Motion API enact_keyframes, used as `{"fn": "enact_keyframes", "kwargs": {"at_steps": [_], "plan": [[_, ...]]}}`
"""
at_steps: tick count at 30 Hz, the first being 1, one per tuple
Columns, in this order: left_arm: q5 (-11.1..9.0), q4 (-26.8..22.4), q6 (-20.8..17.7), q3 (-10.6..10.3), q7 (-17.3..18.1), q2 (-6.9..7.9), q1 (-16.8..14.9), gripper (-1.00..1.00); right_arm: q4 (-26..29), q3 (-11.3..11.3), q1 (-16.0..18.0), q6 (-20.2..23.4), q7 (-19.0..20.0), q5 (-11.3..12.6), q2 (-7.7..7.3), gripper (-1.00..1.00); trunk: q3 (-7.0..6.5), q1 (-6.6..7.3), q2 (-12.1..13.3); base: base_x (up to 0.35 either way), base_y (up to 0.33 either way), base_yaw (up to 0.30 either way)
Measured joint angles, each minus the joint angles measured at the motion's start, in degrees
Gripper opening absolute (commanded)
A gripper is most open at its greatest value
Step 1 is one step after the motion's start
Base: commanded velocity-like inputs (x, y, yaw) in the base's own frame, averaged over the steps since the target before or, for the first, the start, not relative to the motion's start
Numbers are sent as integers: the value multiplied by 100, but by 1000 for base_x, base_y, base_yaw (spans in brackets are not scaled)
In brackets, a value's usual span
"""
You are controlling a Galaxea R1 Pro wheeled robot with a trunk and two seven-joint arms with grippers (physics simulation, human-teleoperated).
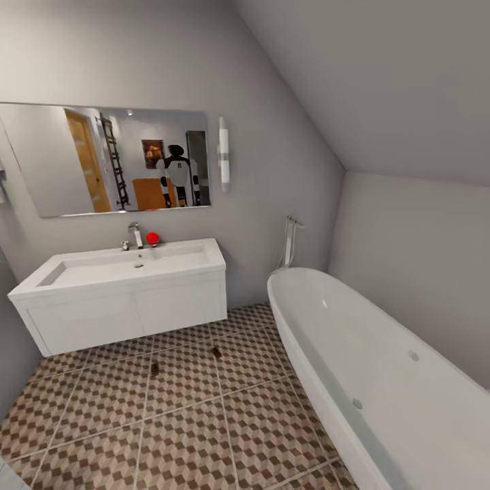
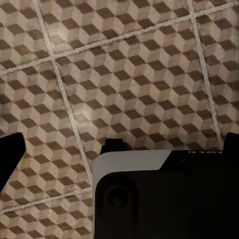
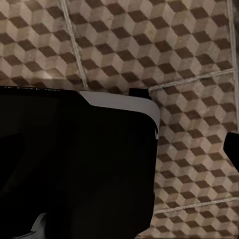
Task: Take the four mousetraps from the cabinet in the bathroom and place them on the bathroom floor. Make sure all four end up on the same floor surface, and ensure that at least two of them are either under or directly next to the same bathroom sink.
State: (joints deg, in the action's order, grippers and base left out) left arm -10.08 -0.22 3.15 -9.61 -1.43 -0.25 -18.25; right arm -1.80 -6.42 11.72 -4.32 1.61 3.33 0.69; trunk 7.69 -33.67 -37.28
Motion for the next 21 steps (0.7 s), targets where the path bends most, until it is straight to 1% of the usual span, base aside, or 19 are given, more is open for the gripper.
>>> {"fn": "enact_keyframes", "kwargs": {"at_steps": [16,21], "plan": [[22,-4,15,-6,8,-5,0,100,-1,0,-92,0,21,0,-30,100,-1,0,0,0,0,-295],[28,-3,16,-8,8,-46,0,100,0,0,-107,-1,34,0,-37,100,-1,0,0,0,0,-297]]}}
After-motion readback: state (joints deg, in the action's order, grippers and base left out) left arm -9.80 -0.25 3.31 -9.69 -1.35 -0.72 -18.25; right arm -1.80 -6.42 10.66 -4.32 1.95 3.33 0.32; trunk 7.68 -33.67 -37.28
